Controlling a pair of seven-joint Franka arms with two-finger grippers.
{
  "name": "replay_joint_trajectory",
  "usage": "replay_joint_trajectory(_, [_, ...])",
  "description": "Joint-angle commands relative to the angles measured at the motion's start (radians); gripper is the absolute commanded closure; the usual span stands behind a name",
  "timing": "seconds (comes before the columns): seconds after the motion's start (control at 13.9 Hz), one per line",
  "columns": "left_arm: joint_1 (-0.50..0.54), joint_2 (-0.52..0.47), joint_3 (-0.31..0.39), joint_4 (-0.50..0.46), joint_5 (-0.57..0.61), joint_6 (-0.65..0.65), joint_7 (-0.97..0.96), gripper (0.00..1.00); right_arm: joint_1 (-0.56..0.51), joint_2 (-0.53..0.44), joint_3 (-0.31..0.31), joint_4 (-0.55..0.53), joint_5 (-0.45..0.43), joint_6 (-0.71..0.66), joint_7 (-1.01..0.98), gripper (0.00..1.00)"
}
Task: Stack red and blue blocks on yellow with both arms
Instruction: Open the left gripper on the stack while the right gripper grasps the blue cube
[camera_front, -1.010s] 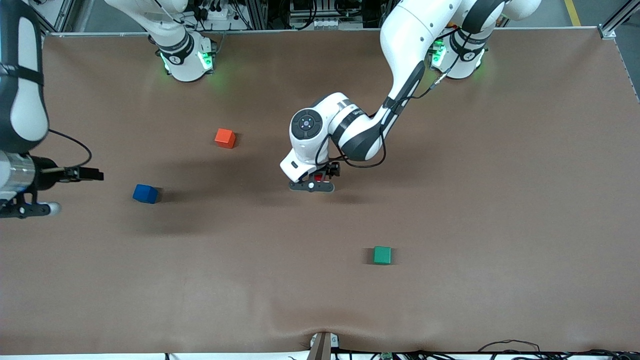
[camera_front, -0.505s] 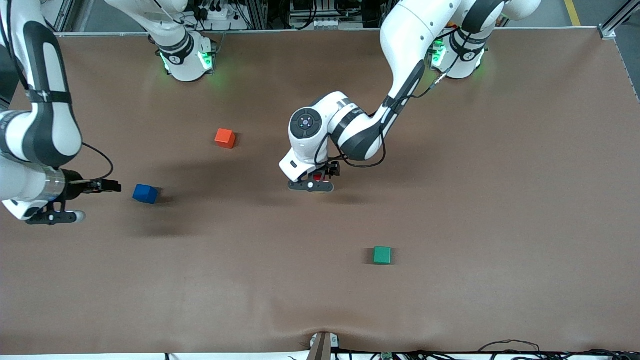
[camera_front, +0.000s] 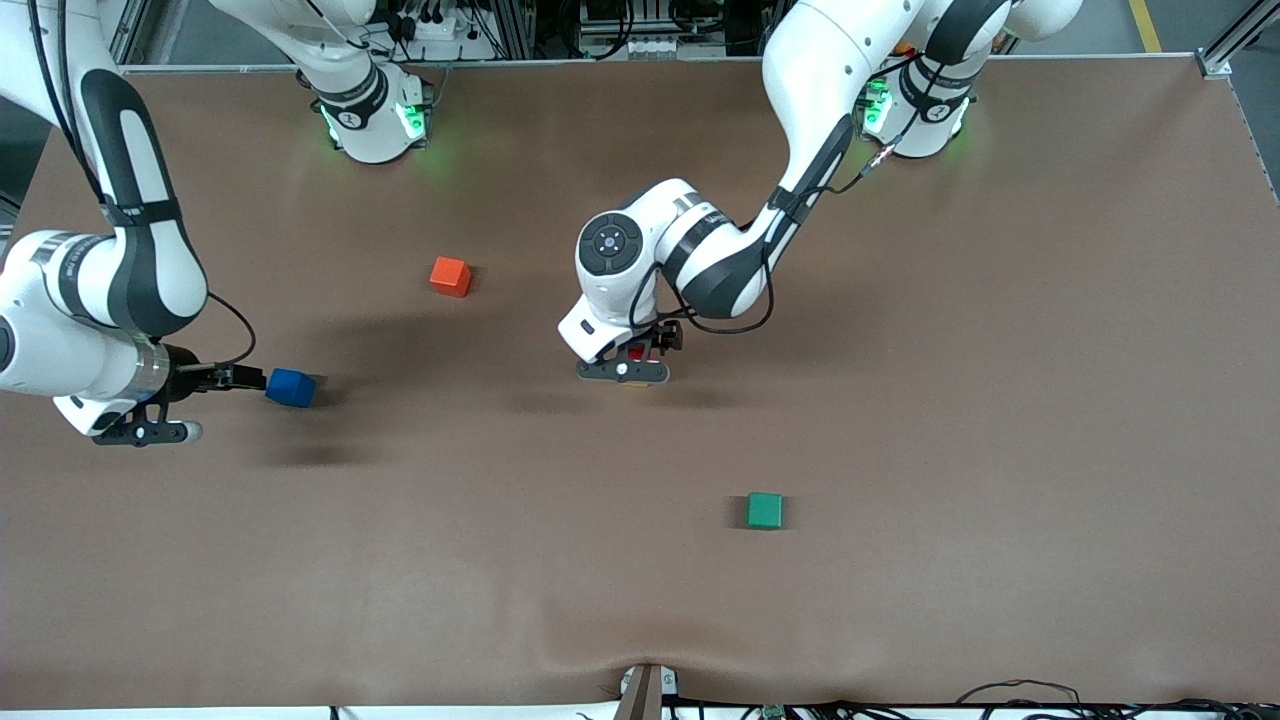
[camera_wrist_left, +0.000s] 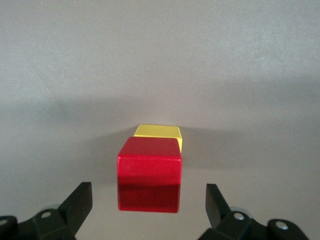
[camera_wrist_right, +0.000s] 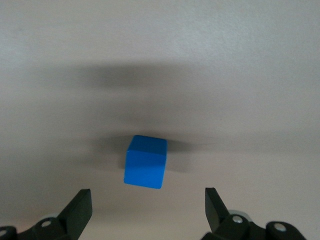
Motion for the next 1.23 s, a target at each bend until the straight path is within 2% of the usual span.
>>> replay_joint_trajectory(0.0, [-0.009, -0.026, 0.011, -0.002, -0.003, -0.037, -0.006, 0.0, -0.033, 0.012, 0.017, -0.036, 0.004, 0.053, -0.006, 0.0])
replay_joint_trajectory(0.22, [-0.009, -0.034, 0.01, -0.001, -0.003, -0.049, -0.006, 0.0, -0.022, 0.014, 0.02, -0.124, 0.005, 0.168, -0.002, 0.0])
replay_joint_trajectory(0.43, [-0.006, -0.049, 0.01, -0.001, -0.005, -0.06, -0.007, 0.0, -0.013, 0.019, 0.02, -0.144, 0.013, 0.205, 0.004, 0.0])
replay_joint_trajectory(0.58, [-0.006, -0.054, 0.01, -0.001, -0.005, -0.071, -0.007, 0.0, -0.008, 0.028, 0.02, -0.162, 0.06, 0.226, 0.005, 0.0])
replay_joint_trajectory(0.72, [-0.004, -0.064, 0.01, -0.001, -0.003, -0.072, -0.006, 0.0, -0.01, 0.035, 0.02, -0.208, 0.077, 0.306, 0.005, 0.0])
replay_joint_trajectory(1.15, [0.017, -0.161, 0.019, -0.007, -0.005, -0.132, -0.006, 0.0, -0.01, 0.054, 0.022, -0.213, 0.09, 0.314, 0.006, 0.0])
